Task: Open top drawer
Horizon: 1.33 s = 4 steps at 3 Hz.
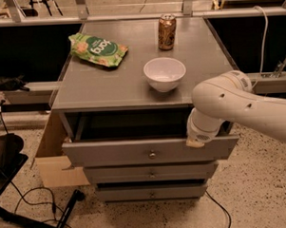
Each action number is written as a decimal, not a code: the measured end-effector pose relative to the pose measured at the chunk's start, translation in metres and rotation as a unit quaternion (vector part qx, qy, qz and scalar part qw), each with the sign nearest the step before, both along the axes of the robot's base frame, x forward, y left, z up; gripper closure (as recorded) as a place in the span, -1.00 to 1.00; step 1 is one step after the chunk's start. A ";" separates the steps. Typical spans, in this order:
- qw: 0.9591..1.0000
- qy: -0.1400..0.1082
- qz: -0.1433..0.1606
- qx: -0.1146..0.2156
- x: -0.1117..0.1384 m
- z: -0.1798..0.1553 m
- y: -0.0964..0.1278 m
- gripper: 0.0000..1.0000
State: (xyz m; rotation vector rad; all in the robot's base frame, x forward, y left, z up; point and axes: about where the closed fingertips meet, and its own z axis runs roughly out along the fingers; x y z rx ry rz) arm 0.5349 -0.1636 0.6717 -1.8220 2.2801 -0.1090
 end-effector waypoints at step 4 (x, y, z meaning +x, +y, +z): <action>1.000 0.017 -0.004 -0.004 -0.012 0.001 -0.008 1.00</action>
Offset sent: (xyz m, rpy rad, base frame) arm -0.2739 -0.1926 -0.0555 -0.1382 0.6080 -0.1289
